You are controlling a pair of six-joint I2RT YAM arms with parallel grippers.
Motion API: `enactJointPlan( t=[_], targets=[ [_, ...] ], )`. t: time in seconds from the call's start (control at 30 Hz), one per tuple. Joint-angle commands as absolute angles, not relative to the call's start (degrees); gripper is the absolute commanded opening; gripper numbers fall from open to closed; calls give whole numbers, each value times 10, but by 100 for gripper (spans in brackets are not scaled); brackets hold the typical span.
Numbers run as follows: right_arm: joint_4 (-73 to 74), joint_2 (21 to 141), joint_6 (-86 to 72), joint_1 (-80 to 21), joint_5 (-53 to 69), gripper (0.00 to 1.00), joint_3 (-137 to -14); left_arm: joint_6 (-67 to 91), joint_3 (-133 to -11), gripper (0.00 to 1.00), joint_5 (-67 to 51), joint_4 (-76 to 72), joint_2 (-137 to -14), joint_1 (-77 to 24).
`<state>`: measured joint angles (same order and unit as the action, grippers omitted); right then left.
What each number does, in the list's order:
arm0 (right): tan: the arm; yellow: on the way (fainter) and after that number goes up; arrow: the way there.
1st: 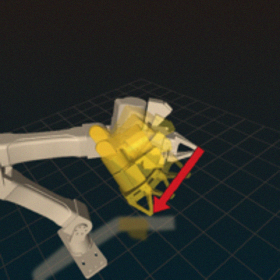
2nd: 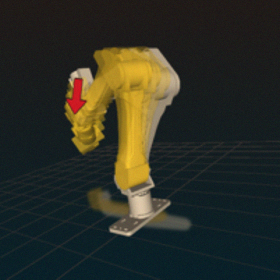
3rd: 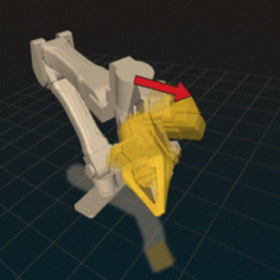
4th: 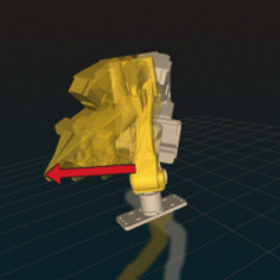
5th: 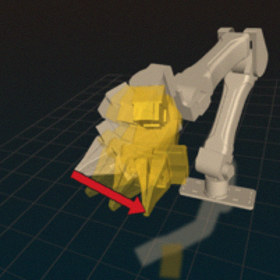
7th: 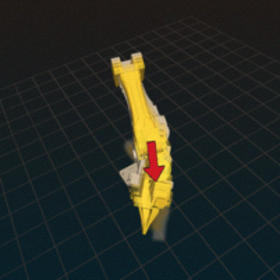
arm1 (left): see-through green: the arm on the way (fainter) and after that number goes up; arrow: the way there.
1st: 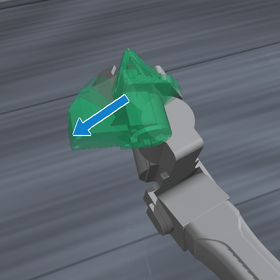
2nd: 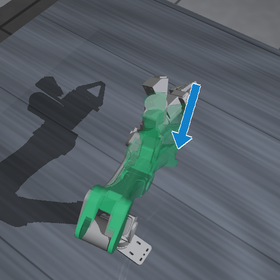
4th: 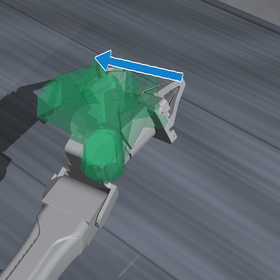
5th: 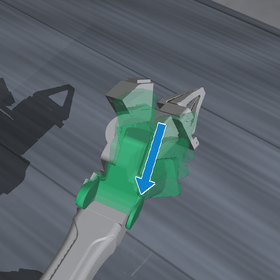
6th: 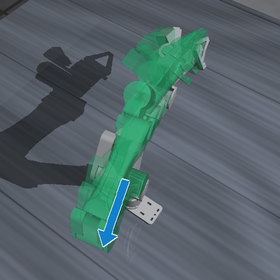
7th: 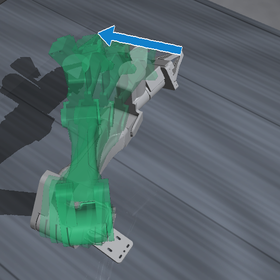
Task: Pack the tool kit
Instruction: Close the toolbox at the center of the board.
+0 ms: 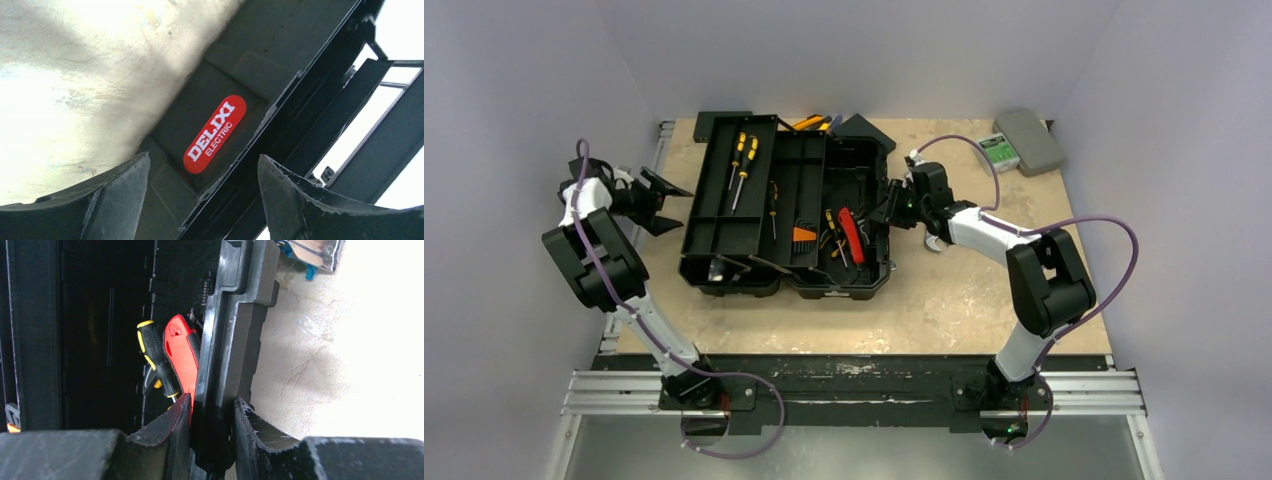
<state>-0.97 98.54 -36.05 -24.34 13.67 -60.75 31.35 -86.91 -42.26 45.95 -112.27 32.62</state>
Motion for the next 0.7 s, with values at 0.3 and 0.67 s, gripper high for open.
enactJointPlan(
  t=[0.3,0.67],
  targets=[
    [-26,985,-338,-241,185,0,-606,193,-873,63,-423,492,-1128,280],
    [-25,987,-339,-241,192,0,-608,130,-926,5,-153,558,-1115,213]
  ],
)
